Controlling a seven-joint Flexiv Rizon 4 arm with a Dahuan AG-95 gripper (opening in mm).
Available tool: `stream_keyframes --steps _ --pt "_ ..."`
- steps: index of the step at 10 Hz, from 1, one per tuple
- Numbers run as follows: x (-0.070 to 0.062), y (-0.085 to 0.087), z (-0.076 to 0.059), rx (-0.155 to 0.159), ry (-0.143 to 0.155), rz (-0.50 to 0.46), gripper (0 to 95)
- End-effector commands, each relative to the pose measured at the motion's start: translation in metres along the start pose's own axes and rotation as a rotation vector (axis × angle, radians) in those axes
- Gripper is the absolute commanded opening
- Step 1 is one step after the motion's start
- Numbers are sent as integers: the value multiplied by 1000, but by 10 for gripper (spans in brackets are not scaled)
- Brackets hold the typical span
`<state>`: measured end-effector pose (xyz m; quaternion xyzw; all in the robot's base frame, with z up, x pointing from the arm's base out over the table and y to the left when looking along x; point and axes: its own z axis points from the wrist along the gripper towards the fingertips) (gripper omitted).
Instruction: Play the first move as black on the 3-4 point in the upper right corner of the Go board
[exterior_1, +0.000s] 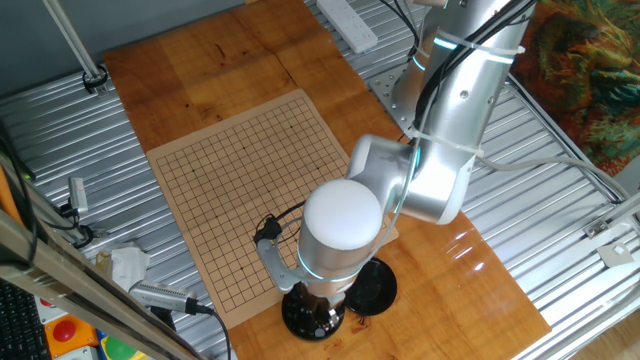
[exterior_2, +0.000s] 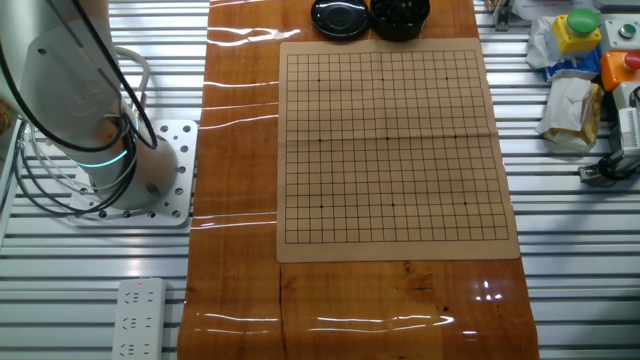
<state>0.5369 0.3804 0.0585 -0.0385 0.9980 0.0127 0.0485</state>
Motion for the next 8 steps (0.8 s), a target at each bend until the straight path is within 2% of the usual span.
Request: stream_keyframes --steps 1,6,8 --pt "-4 4 -1 -1 7 -97 380" --pt "-5 7 -1 -17 7 -352 380" --pt "-4 13 0 -23 6 -367 380"
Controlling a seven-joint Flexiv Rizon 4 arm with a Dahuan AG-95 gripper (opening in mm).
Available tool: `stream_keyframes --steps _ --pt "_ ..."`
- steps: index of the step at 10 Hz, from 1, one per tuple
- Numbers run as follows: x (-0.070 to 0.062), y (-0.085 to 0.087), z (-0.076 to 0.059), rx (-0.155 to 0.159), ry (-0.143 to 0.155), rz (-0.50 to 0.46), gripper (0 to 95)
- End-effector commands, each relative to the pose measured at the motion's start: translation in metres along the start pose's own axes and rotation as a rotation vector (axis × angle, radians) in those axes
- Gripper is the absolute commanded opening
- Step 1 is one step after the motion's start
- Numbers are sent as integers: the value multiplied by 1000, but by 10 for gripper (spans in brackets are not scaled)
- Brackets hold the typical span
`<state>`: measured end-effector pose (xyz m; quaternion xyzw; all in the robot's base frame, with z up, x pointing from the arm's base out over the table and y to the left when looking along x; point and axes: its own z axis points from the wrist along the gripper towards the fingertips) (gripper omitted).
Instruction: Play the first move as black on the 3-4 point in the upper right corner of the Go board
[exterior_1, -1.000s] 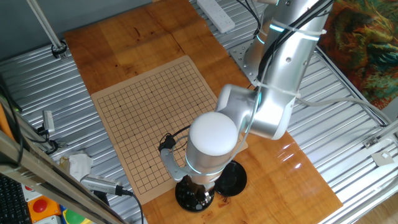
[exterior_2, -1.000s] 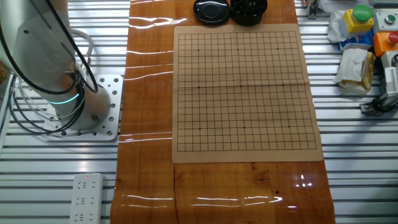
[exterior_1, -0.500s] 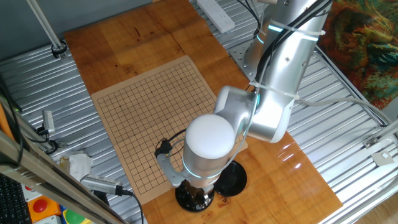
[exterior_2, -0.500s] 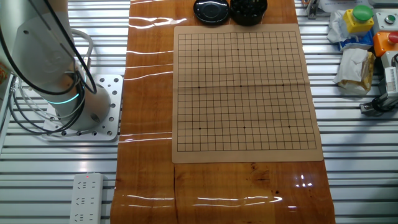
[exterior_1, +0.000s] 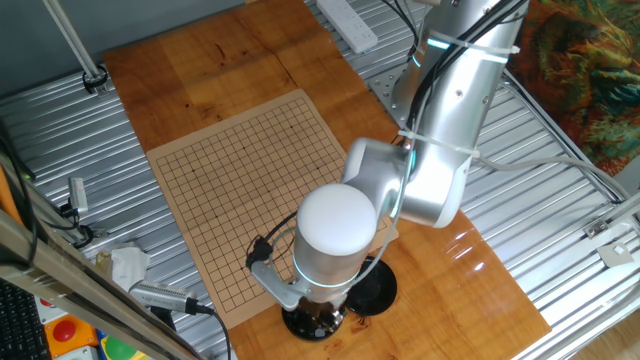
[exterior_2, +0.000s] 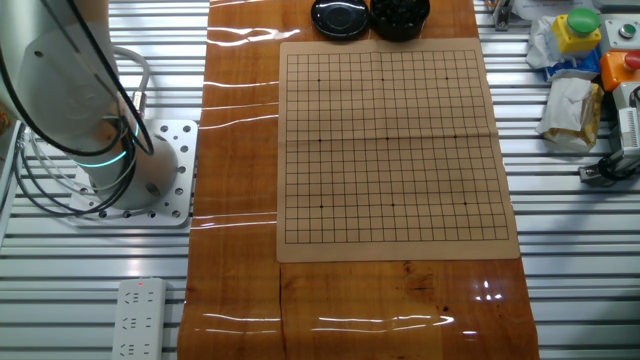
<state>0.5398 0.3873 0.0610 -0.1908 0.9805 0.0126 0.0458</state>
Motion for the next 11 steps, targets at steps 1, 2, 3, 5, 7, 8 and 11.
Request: stream_keyframes --steps 1,2,3,5,7,8,11 --pt "-3 7 2 -7 -3 -58 380" --pt "-5 8 0 -6 -2 -65 380" --pt "-7 9 0 -4 -1 -68 380" --pt "-8 10 0 0 0 -79 380" --pt "-8 10 0 1 -2 -88 380" --pt "-8 11 0 2 -3 -94 380" --pt "-9 13 2 6 -4 -120 380"
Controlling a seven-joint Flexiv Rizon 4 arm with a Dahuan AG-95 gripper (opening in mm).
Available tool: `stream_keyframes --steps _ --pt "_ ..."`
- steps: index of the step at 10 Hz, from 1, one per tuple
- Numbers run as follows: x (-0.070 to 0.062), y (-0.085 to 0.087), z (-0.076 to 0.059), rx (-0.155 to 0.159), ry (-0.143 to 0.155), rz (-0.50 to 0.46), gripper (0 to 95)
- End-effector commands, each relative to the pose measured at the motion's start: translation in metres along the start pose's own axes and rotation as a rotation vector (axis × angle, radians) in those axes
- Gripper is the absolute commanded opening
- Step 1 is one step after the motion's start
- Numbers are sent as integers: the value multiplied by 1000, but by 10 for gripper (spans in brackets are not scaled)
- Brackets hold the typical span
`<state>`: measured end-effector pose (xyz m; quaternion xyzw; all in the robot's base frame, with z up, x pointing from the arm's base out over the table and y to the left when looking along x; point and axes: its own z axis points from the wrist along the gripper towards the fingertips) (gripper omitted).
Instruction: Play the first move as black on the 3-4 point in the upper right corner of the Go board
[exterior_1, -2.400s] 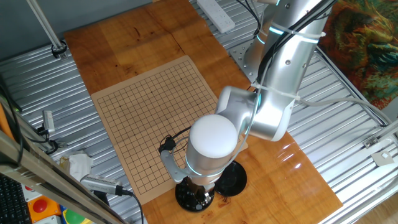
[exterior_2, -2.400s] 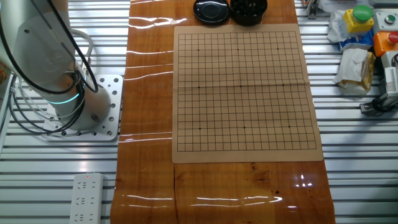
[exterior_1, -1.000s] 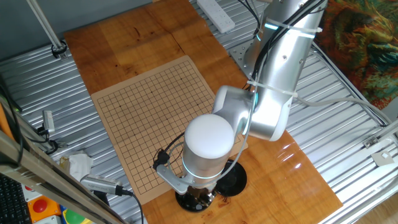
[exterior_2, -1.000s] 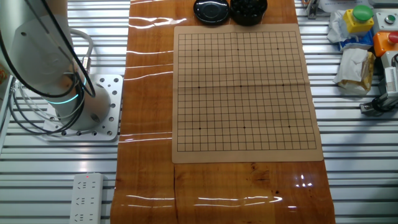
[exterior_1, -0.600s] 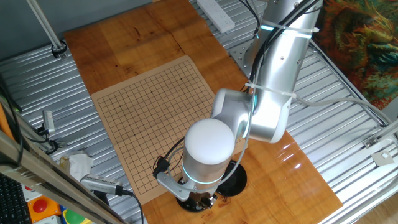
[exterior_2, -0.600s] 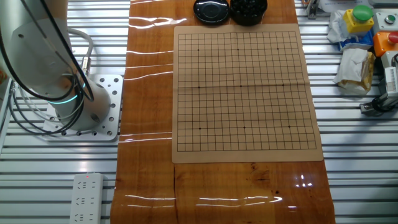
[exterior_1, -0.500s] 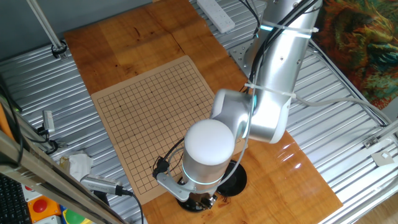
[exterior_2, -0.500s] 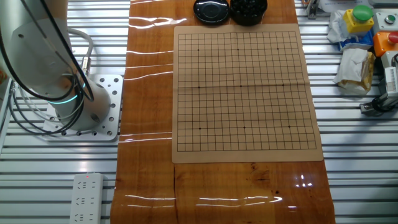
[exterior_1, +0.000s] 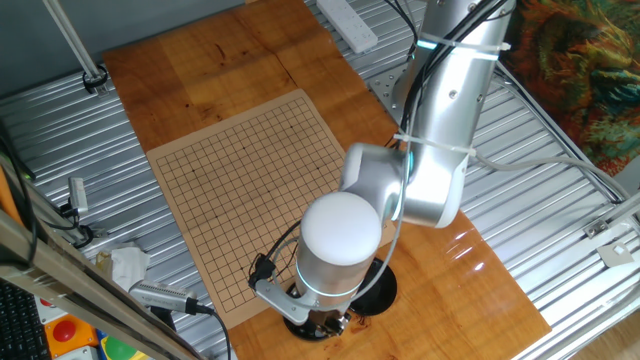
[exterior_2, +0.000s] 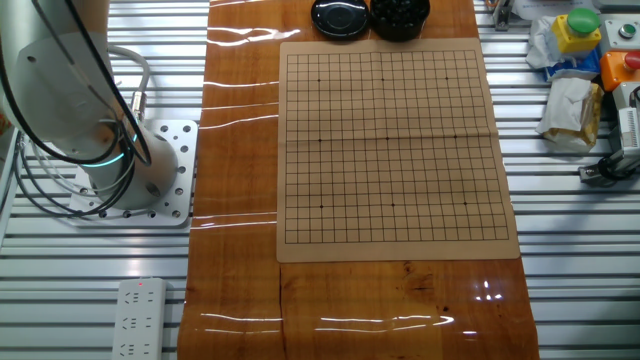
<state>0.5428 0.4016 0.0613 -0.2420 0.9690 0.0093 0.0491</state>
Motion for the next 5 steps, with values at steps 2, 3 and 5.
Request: stream_keyframes --steps 2,3,5 --pt "-1 1 3 7 -2 -34 380" --pt "-1 1 4 8 -3 -35 380" --pt "-3 1 8 11 -7 -37 380"
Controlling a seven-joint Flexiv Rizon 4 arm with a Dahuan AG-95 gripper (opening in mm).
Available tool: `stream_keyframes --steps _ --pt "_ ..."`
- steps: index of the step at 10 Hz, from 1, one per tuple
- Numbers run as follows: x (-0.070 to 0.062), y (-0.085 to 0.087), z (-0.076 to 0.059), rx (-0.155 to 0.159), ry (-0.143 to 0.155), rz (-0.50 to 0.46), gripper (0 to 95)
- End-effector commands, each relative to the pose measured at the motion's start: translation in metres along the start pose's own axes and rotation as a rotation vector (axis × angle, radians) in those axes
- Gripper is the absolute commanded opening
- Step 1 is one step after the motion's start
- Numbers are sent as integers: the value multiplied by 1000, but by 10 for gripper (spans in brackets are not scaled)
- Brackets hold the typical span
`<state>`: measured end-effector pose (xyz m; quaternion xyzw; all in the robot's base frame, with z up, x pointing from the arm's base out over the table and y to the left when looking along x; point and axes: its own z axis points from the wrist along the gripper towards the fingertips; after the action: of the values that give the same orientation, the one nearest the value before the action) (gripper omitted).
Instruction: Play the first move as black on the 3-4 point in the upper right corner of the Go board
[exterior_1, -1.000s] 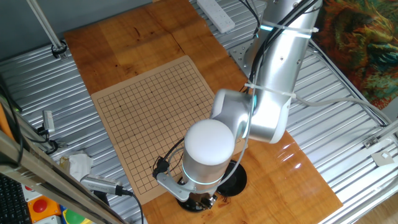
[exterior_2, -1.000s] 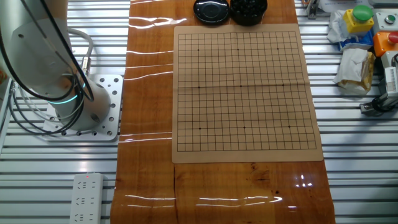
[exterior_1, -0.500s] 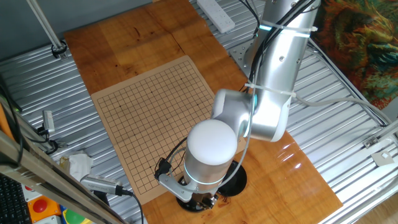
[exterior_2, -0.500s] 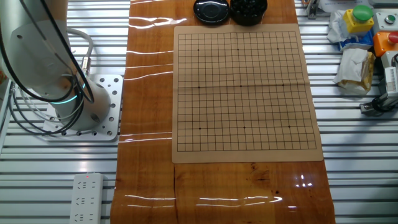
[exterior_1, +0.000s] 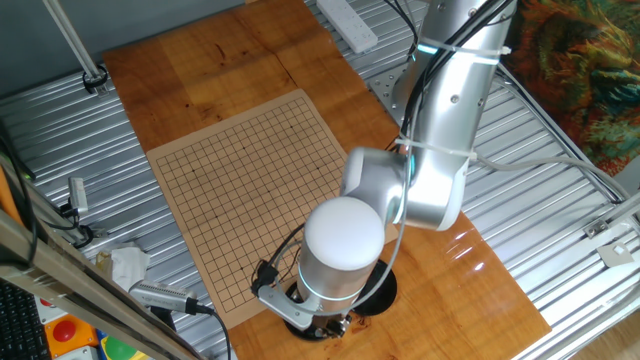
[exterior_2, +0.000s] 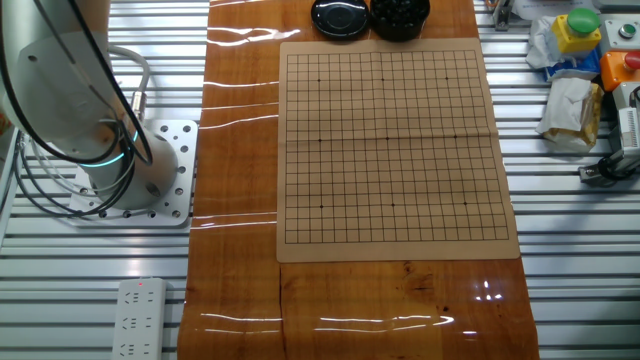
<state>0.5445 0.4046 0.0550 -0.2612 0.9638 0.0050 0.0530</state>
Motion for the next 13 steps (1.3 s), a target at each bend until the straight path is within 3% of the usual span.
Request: stream_keyframes --steps 1,6,7,9,10,13 --pt "-1 0 2 4 -3 2 380" --pt "-3 0 3 6 -6 -13 380" --pt "-3 0 3 8 -7 -22 190" --pt "-3 0 3 6 -10 -48 190" --pt "-3 1 3 7 -11 -75 380" --pt "-4 1 2 12 -17 -119 380"
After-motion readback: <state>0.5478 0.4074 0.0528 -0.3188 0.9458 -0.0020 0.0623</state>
